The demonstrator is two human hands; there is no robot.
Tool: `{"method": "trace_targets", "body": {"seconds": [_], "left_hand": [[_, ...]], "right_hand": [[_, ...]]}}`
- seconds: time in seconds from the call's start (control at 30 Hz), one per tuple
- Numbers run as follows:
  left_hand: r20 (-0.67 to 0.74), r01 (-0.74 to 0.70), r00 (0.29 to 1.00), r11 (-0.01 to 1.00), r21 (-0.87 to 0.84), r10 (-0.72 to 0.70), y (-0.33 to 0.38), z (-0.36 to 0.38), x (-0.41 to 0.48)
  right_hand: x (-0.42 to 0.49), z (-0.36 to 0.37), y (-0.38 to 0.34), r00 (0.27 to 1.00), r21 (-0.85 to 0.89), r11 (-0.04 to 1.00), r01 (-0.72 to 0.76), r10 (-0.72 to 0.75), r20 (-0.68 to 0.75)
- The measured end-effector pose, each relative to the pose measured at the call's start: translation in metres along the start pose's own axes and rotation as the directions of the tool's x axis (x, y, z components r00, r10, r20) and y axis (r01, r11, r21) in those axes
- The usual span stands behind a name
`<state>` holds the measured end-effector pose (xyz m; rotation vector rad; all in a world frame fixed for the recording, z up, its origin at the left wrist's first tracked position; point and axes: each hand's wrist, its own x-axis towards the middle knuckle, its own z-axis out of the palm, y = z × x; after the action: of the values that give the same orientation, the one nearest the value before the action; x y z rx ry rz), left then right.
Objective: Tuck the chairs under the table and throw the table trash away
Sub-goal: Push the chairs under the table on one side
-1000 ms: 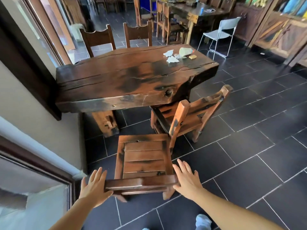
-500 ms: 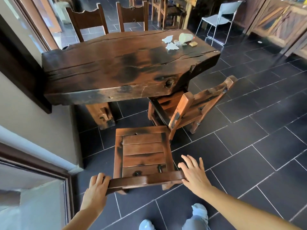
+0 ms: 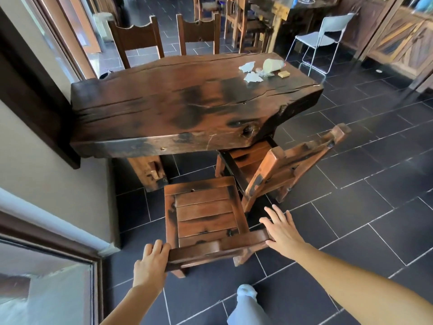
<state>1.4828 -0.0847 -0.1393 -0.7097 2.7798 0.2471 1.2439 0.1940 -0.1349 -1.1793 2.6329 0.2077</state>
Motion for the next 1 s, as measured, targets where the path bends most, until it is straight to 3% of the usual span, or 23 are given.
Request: {"method": "trace_targets", "body": {"seconds": [0.43, 0.63, 0.8, 1.0], "left_hand": [[-0.021, 0.054, 0.998, 0.994, -0.099, -0.057, -0.013, -0.018, 0.082], [-0.048, 0.1, 0.994, 0.995, 0.012, -0.099, -0.023, -0.014, 0.119], [-0.006, 0.168, 0.986, 0.985, -0.043, -0.168, -0.012, -0.018, 0.144], [0.008, 0.222, 0.975, 0.974, -0.048, -0.222, -0.008, -0.031, 0.161]], "right_hand": [[0.098, -0.029, 0.022, 0.997, 0.026, 0.997, 0.073, -0.073, 0.006], [0.14, -0.039, 0.037, 0.988, 0.047, 0.987, 0.157, -0.156, -0.018], [0.173, -0.054, 0.046, 0.986, 0.021, 0.988, 0.156, -0.156, 0.056], [0.194, -0.059, 0.053, 0.988, 0.021, 0.988, 0.153, -0.153, 0.026]]}}
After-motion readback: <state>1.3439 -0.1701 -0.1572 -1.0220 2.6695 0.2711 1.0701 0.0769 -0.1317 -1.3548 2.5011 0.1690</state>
